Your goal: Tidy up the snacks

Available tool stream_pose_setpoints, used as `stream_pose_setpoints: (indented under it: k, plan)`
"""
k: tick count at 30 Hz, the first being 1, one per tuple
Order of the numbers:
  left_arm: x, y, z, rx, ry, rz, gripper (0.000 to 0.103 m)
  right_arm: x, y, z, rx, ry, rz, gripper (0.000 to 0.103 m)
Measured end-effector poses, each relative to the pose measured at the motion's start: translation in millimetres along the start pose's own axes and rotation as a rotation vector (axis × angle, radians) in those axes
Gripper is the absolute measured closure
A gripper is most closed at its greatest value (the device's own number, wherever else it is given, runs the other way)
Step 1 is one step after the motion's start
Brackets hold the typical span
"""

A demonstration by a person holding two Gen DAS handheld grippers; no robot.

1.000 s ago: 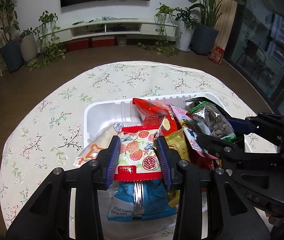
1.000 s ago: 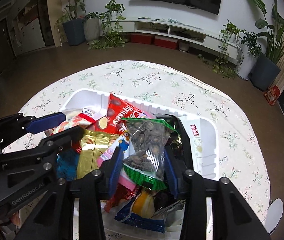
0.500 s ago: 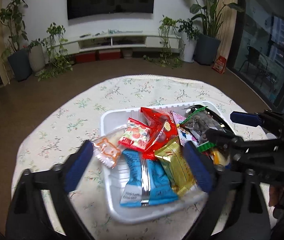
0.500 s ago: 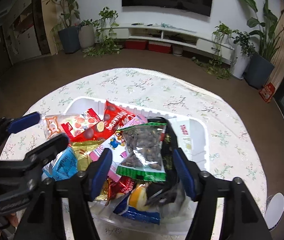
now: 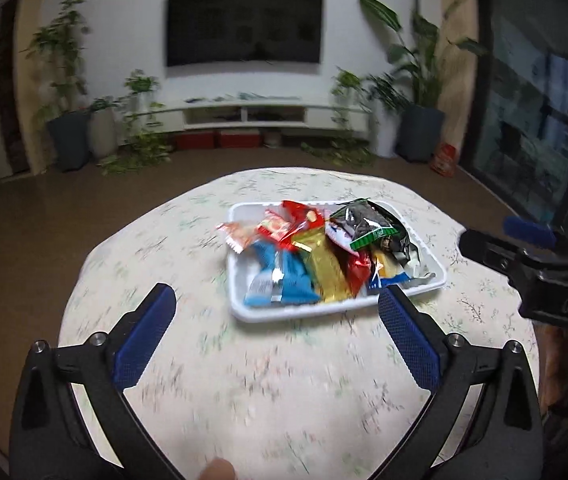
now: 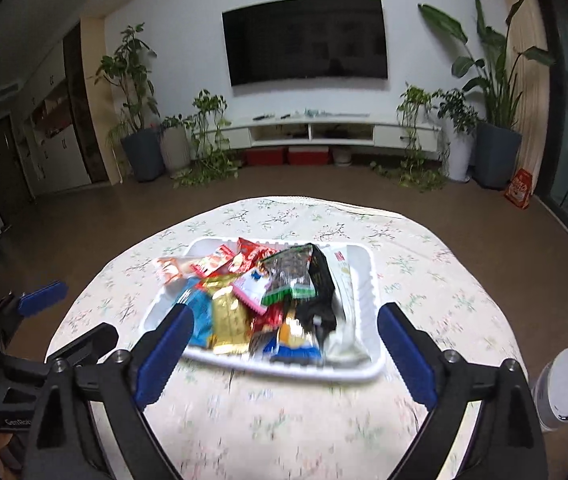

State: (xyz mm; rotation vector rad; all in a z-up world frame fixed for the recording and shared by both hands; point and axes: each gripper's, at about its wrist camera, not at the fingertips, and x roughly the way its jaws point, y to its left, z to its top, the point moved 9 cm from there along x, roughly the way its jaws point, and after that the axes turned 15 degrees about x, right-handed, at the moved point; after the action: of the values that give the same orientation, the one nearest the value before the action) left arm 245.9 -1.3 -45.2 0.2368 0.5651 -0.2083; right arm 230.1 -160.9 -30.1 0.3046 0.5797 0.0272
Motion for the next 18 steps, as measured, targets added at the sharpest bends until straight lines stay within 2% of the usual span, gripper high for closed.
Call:
stream_pose_setpoints:
  k: [2, 5, 11, 13, 15, 18]
  plan:
    - [-16.1, -3.3, -17.6, -0.037, 0.000, 0.021, 0.000, -17.5, 0.0, -12.4, -0.001, -0.012, 0.006, 0.007]
    - [-29.5, -5.7, -48.1, -0.087, 0.054, 0.046, 0.000, -41.1, -1.3, -33.2, -0.005, -0.030, 0.010, 0.007]
    - [-53.5, -2.8, -94.8, -0.215, 0.065, 0.021, 0.000, -76.3, -9.8, -75.0, -0.006, -0.075, 0.011, 0.006]
    - [-59.8, -5.2, -102.9, -0.220, 0.055, 0.027, 0.000, -85.9, -14.6, -87.3, 0.015, -0.105, 0.010, 0.006]
    - [-65.1, -7.8, -110.8, -0.203, 0.053, 0.066, 0.000, -93.3, -20.3, -97.1, 0.016, -0.145, -0.005, 0.006]
    - [-68.6, -18.0, -120.4, -0.126, 0.074, 0.134, 0.000, -96.8, -25.8, -110.5, -0.014, -0.189, -0.044, 0.004]
